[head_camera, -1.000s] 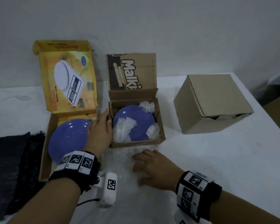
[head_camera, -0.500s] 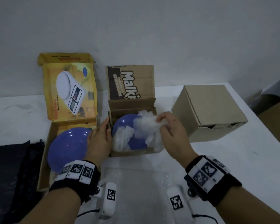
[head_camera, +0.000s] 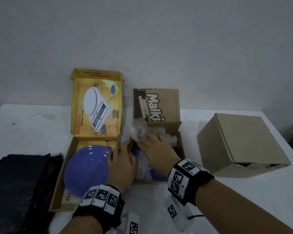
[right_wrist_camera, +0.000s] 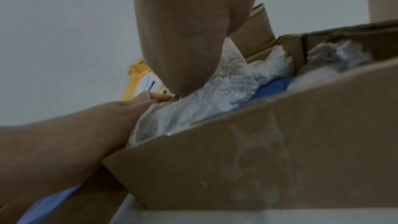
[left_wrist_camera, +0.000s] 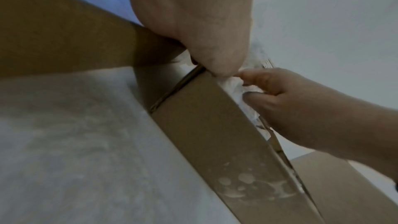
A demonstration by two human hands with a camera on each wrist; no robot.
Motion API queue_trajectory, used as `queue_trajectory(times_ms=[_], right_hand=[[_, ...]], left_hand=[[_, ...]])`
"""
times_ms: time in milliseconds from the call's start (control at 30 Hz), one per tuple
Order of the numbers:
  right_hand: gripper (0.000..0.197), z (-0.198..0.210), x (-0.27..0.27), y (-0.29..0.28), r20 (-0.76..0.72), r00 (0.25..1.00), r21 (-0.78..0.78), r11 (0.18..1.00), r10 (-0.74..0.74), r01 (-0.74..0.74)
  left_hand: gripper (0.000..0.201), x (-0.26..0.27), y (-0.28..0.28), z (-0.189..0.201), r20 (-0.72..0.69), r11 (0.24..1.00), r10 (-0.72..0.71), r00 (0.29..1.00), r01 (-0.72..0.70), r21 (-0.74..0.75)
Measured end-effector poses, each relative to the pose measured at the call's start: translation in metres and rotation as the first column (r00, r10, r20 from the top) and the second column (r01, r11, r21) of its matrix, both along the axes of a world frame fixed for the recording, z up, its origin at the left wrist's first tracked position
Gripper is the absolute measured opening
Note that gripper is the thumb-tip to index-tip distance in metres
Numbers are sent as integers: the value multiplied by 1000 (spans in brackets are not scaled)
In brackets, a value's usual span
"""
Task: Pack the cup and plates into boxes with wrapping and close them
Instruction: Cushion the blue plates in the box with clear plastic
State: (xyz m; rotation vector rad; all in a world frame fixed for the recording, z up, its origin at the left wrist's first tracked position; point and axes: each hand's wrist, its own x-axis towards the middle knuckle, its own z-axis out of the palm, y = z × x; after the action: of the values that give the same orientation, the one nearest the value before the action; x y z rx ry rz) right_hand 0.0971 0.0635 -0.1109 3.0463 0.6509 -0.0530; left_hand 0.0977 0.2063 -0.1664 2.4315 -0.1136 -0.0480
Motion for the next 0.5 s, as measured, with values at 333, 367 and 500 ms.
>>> queue_trajectory(times_ms=[333,367,500], right_hand=[[40,-6,24,14,-187,974,-76,990,-129,116],[42,-6,26,16,-181,975,-123,987,-128,107],[32,8,34,21,-124,988,-187,980,-89,65]], left_hand=[[46,0,8,-3,-16,995,-86,996,86,48],[46,0,9,-5,-25,995,-92,995,93,46],[50,0,11,-6,-12,994,-106,994,106,8]])
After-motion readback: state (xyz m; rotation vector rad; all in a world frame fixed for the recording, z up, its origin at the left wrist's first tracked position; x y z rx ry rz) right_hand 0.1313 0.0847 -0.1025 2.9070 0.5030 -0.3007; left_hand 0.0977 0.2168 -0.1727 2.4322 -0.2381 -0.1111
